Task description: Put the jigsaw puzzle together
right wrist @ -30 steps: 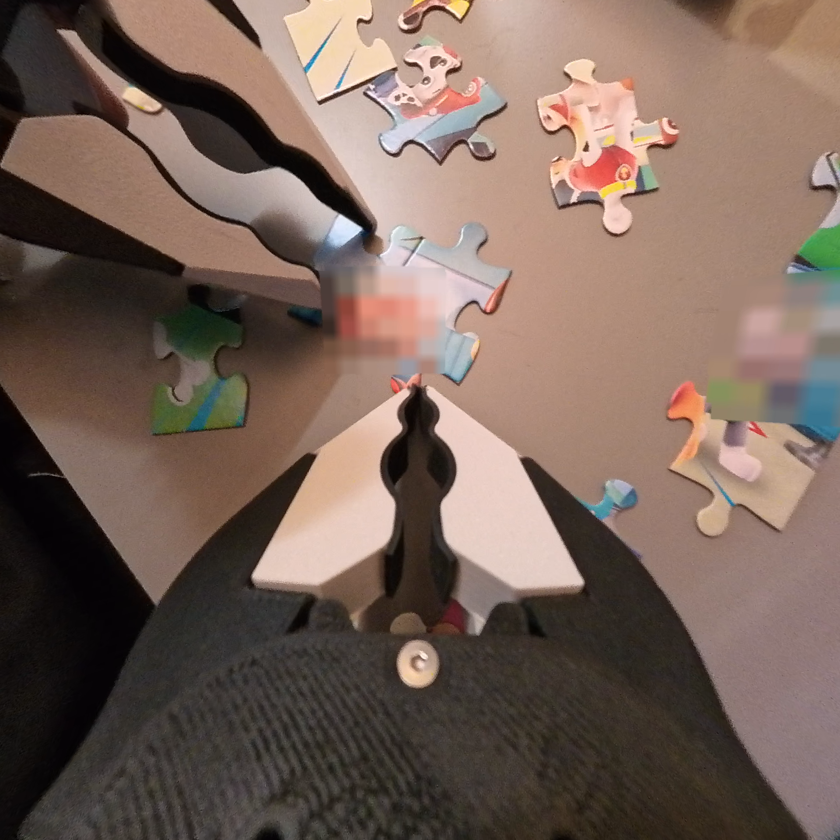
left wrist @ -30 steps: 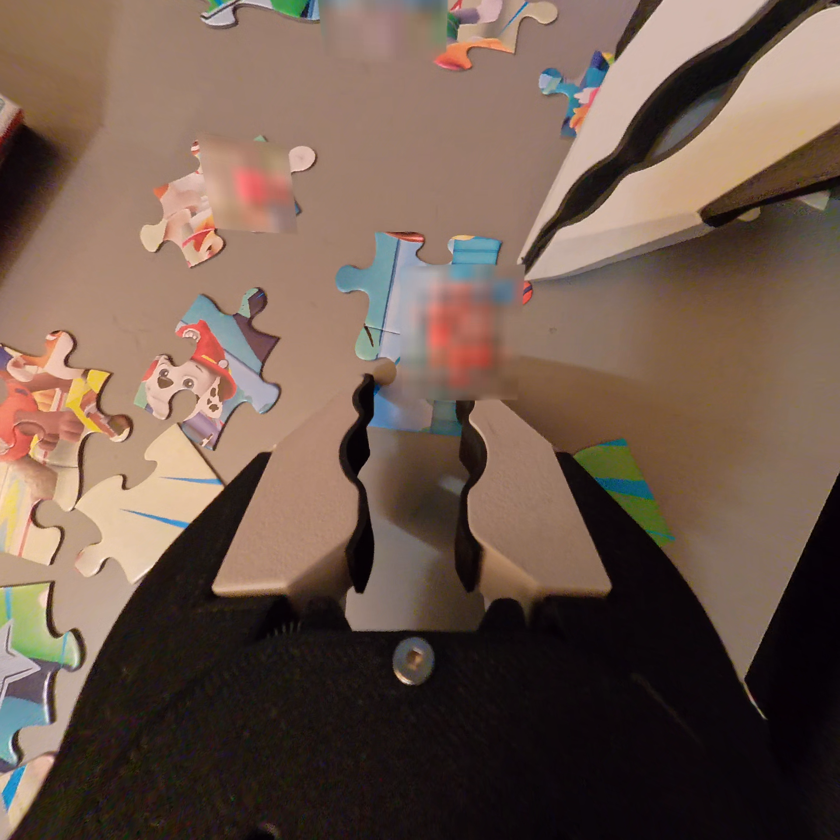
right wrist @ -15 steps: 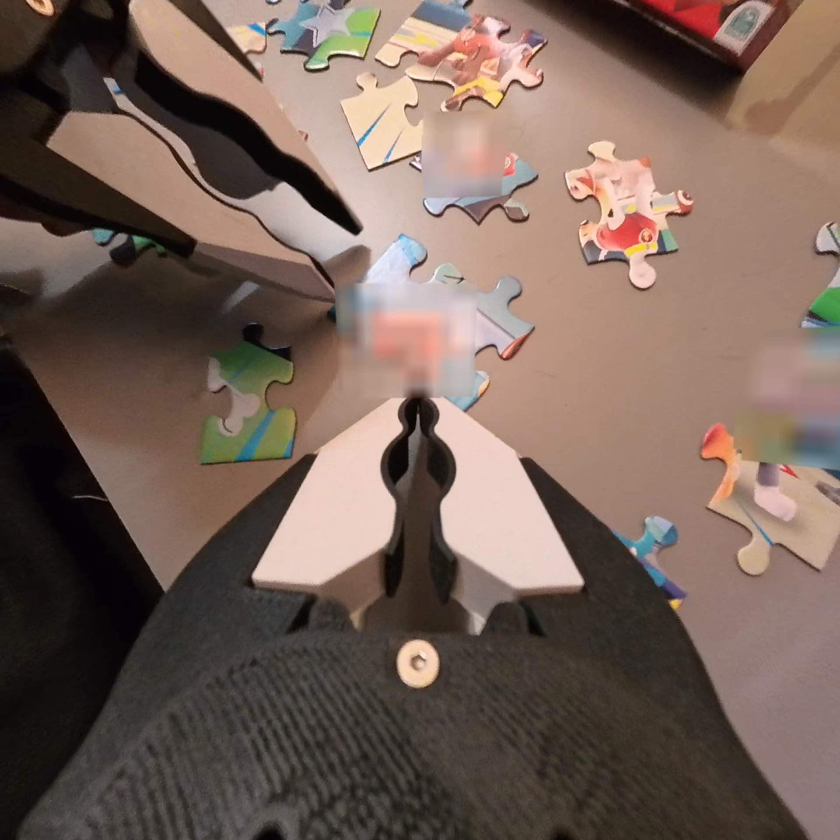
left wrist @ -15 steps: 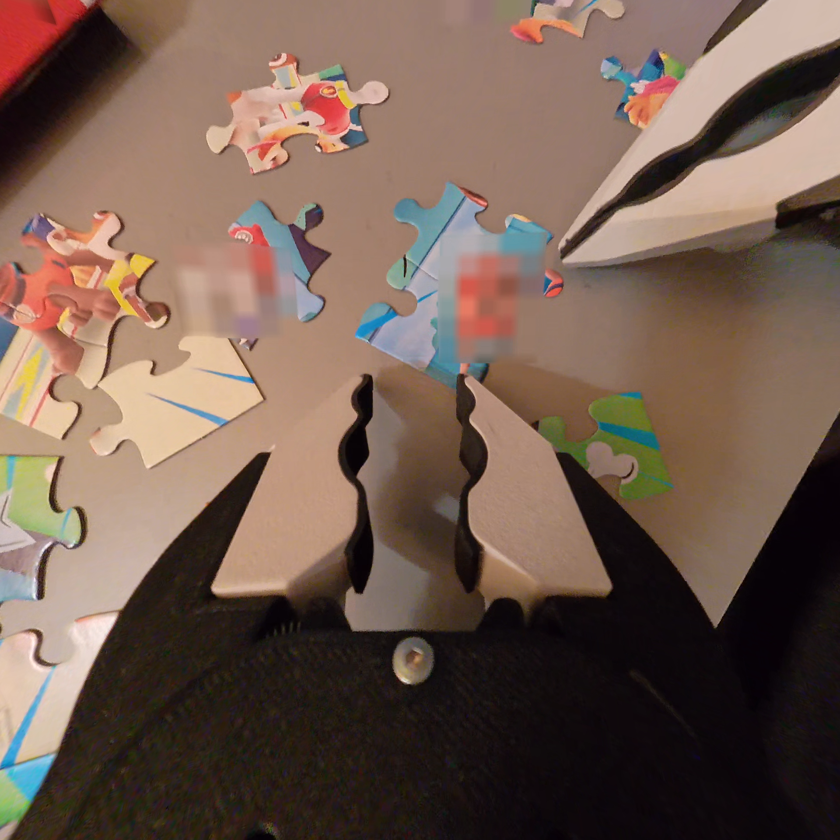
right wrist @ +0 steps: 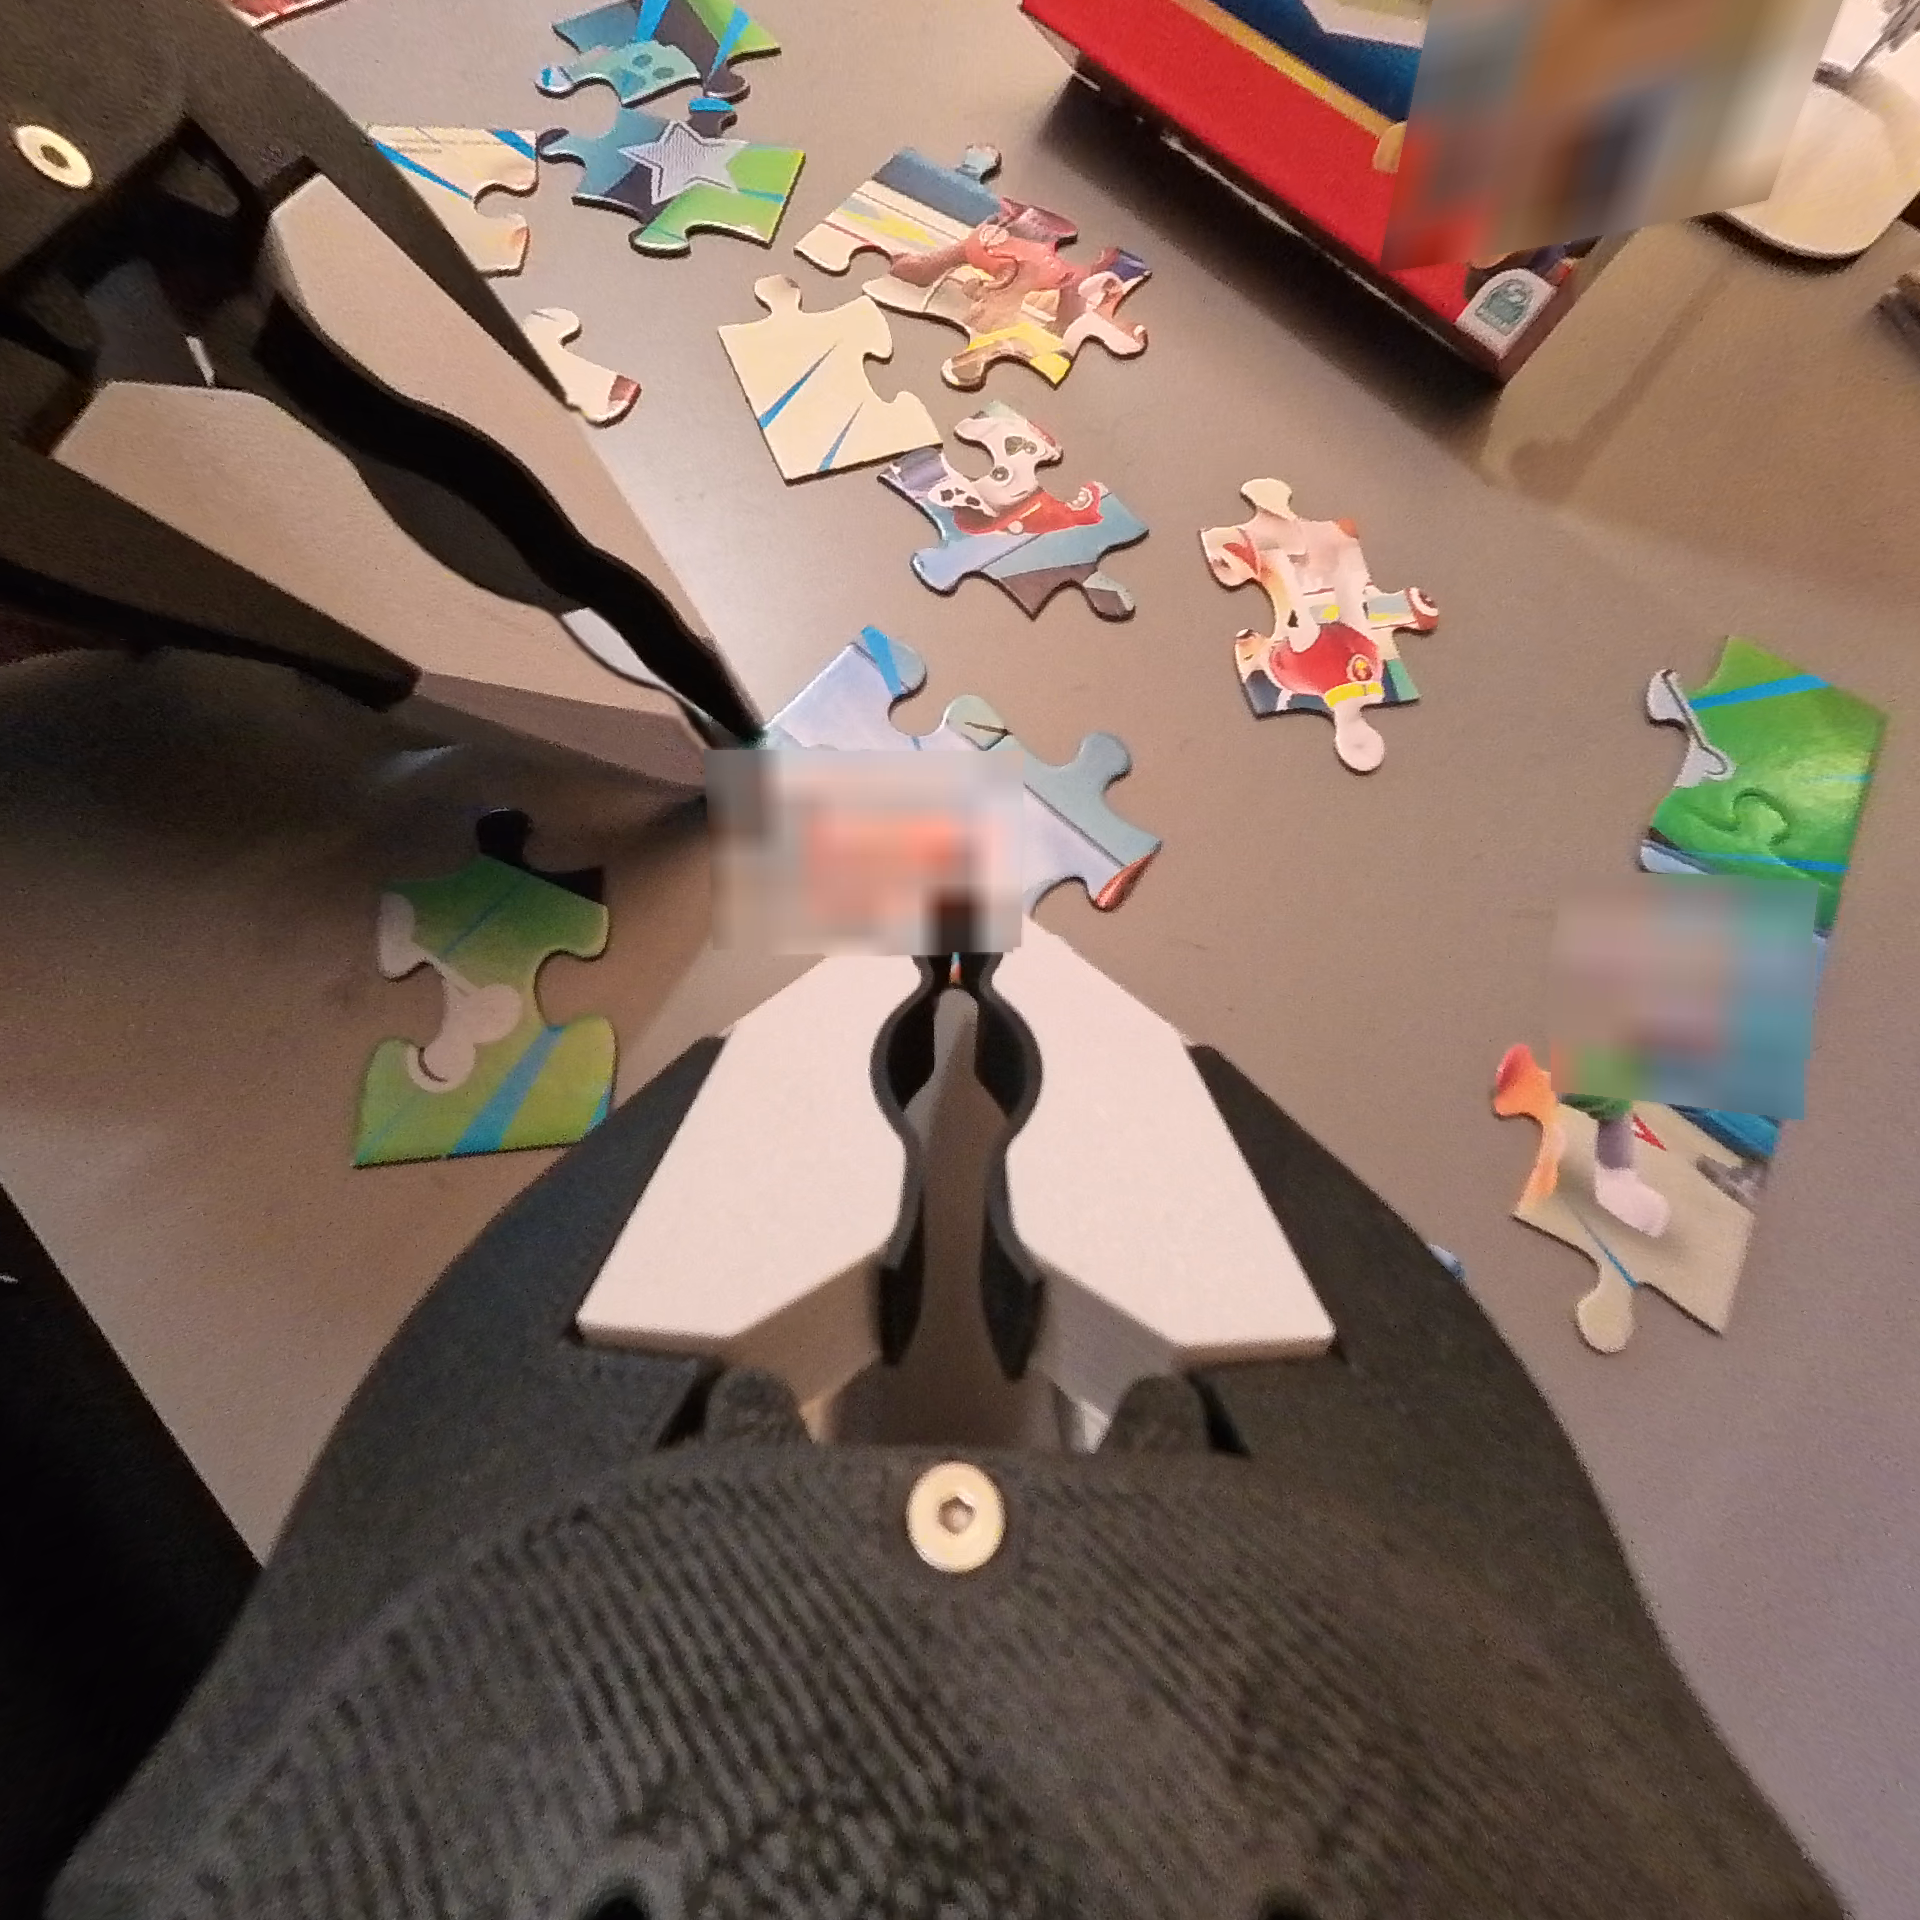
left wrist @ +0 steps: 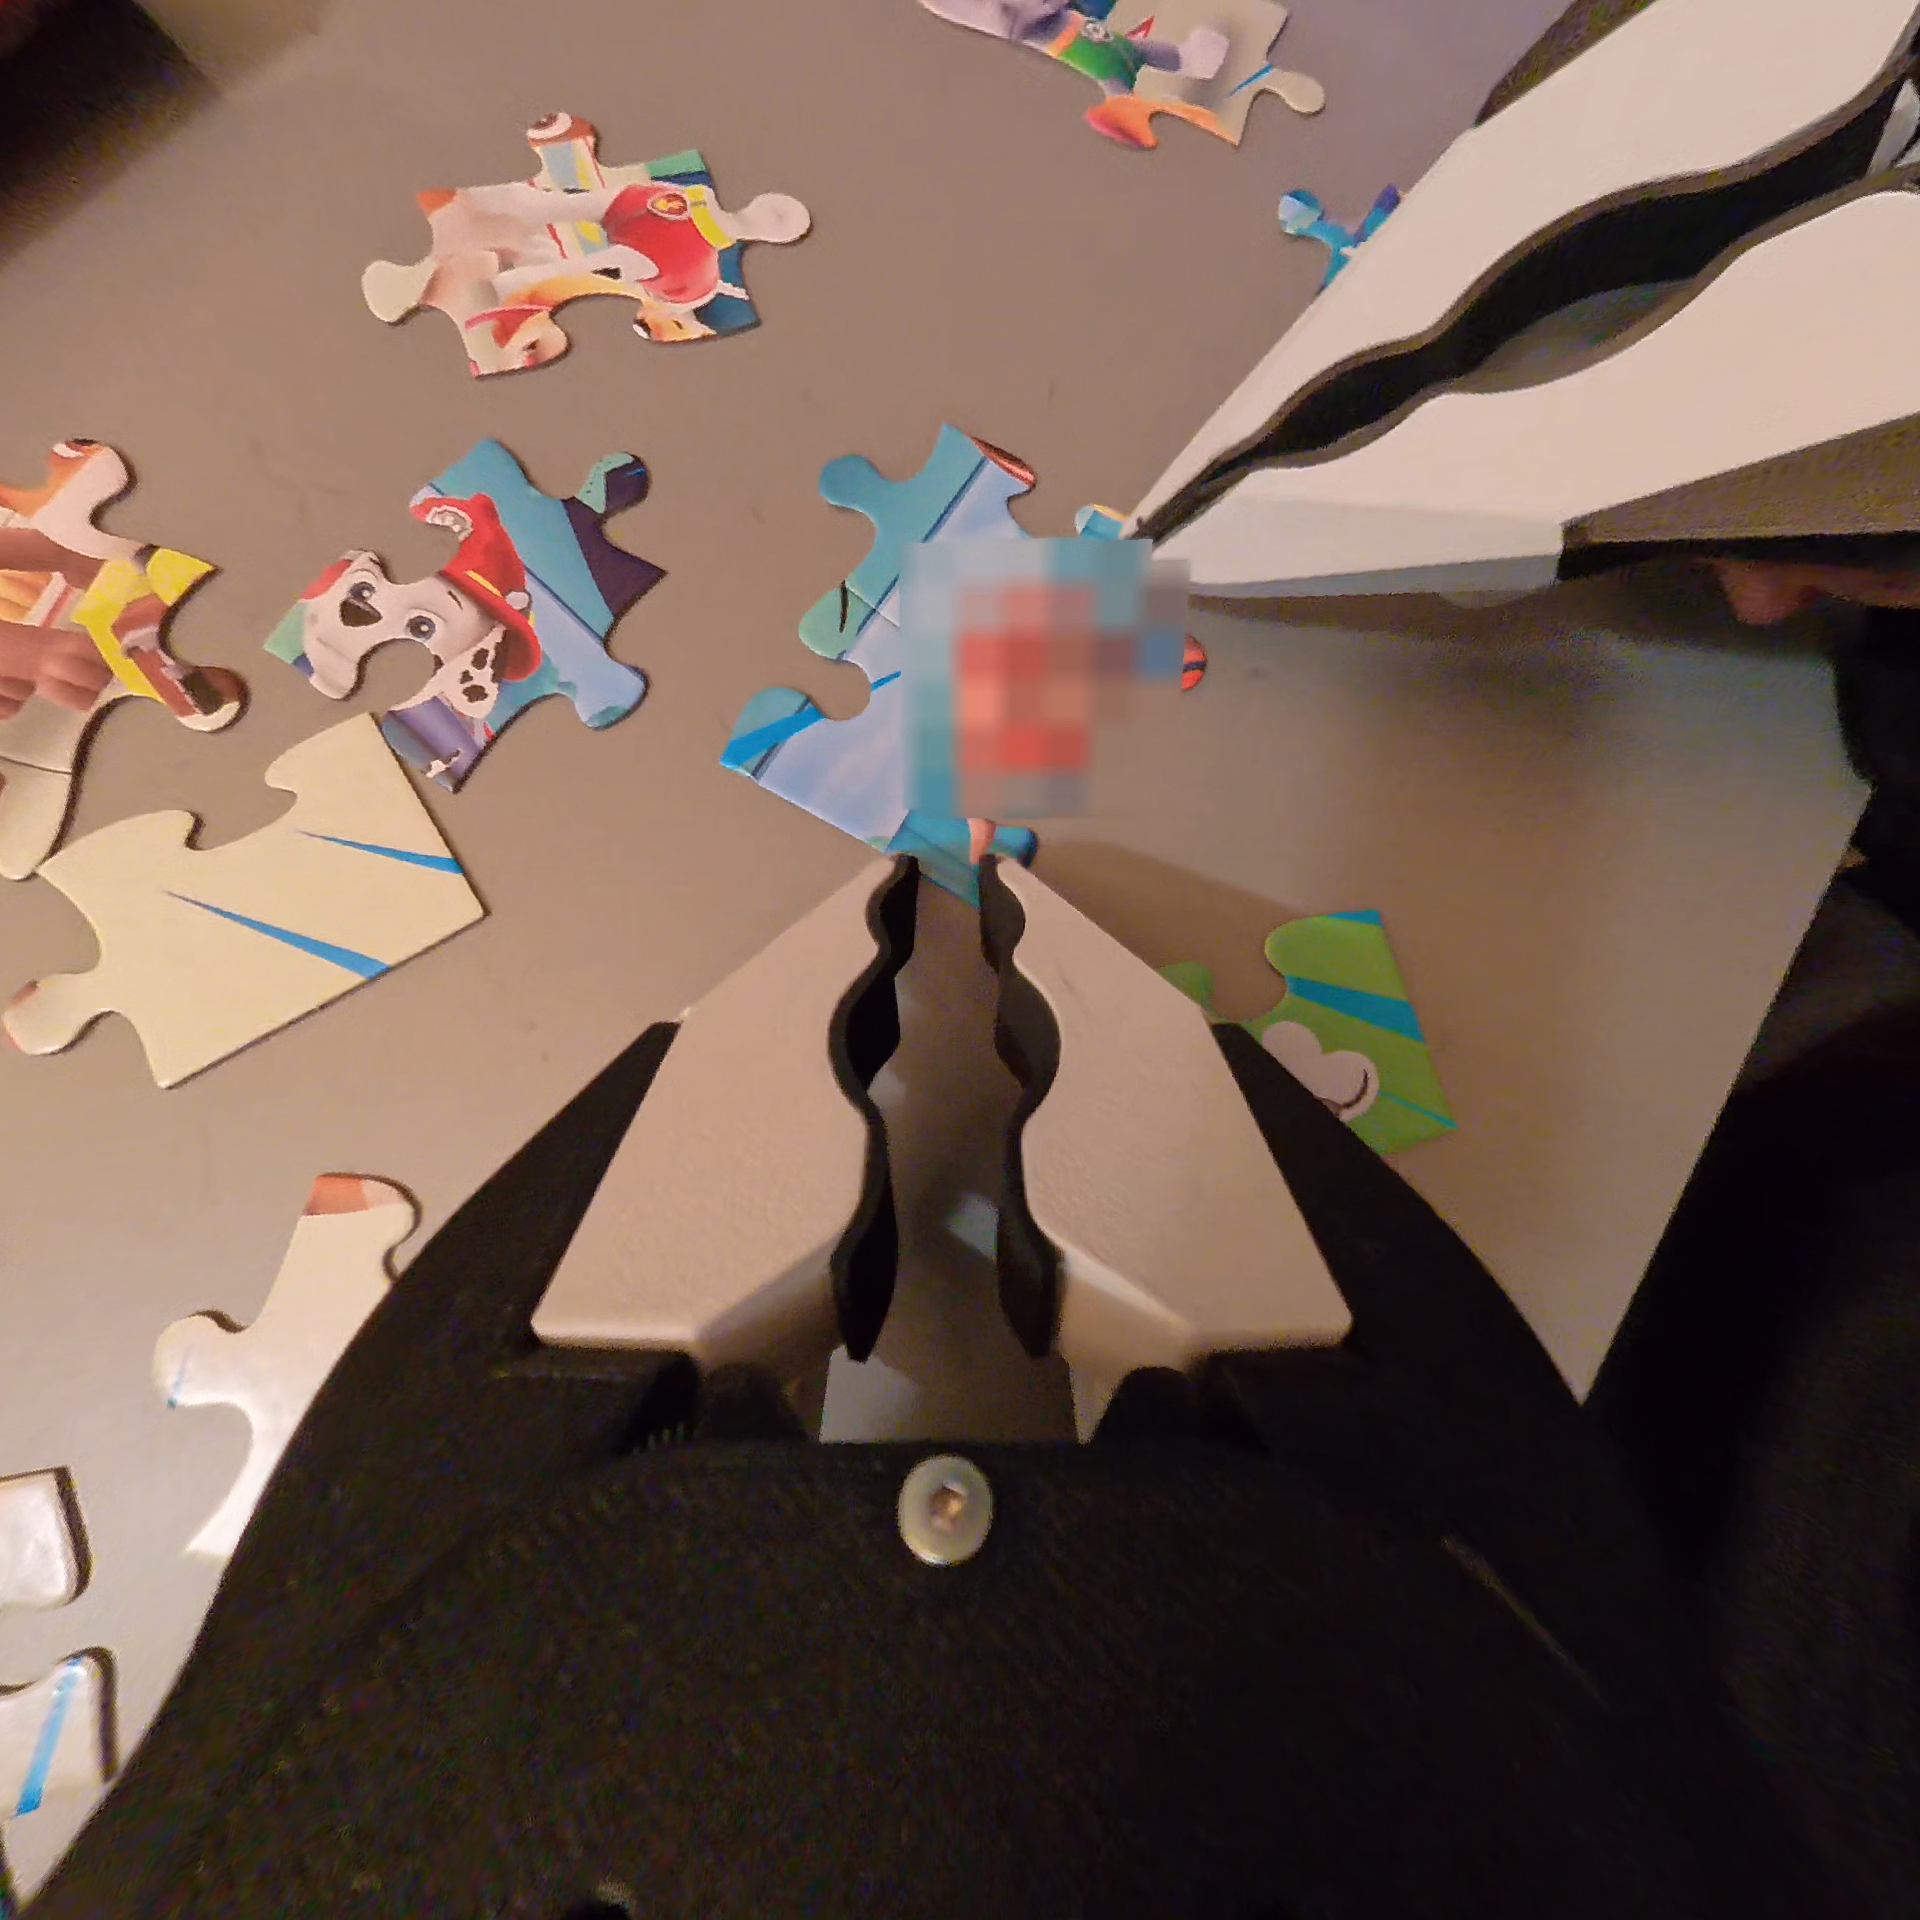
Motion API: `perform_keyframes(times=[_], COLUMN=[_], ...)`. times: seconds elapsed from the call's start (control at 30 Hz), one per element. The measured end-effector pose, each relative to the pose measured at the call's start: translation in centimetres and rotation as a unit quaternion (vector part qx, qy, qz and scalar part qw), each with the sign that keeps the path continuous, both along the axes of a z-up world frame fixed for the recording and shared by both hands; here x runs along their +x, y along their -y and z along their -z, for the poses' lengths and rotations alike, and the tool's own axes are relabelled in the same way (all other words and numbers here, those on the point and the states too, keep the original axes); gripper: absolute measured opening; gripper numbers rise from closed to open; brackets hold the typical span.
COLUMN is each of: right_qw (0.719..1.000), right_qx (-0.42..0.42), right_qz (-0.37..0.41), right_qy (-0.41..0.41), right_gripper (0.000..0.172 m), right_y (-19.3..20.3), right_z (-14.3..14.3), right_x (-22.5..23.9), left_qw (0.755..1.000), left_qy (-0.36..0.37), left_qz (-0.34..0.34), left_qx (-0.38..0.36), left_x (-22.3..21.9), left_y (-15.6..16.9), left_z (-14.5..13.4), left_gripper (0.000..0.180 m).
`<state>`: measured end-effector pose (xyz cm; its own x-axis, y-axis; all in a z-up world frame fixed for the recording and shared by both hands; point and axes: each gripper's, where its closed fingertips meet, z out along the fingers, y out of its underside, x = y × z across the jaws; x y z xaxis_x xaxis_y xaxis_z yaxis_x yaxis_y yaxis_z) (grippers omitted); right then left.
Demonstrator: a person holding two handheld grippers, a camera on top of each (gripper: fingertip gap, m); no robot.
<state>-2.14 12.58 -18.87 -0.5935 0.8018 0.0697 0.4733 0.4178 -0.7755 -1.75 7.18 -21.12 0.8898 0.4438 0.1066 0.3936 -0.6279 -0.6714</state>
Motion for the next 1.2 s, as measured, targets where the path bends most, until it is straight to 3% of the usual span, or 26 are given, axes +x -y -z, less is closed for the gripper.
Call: perform_keyframes(times=[0.3,0.37,0.43,0.6,1.2], right_qw=[0.998,0.997,0.996,0.998,0.998], right_qx=[-0.024,-0.041,-0.063,-0.046,-0.012], right_qz=[0.053,0.062,0.056,0.053,0.045], right_qy=[-0.024,-0.002,-0.001,-0.003,-0.039], right_gripper=[0.0,0.0,0.0,0.0,0.0], right_y=[-0.9,-0.4,0.4,0.8,0.8], right_z=[-0.7,-0.6,-0.9,-0.4,-0.1], right_x=[-0.7,-0.4,-0.2,-0.1,-0.2], left_qw=[0.997,0.993,0.991,0.992,0.993], left_qy=[-0.026,-0.017,0.022,-0.005,0.004], left_qz=[-0.033,-0.075,-0.071,-0.083,-0.061], left_qx=[0.065,0.094,0.11,0.098,0.101], left_x=[-1.1,-1.9,-1.2,-1.6,-0.1], left_y=[-0.6,-0.4,-0.9,-0.8,-1.0], left_z=[-1.8,-2.4,-2.6,-2.8,-2.0], left_gripper=[0.01,0.007,0.0,0.0,0.001])
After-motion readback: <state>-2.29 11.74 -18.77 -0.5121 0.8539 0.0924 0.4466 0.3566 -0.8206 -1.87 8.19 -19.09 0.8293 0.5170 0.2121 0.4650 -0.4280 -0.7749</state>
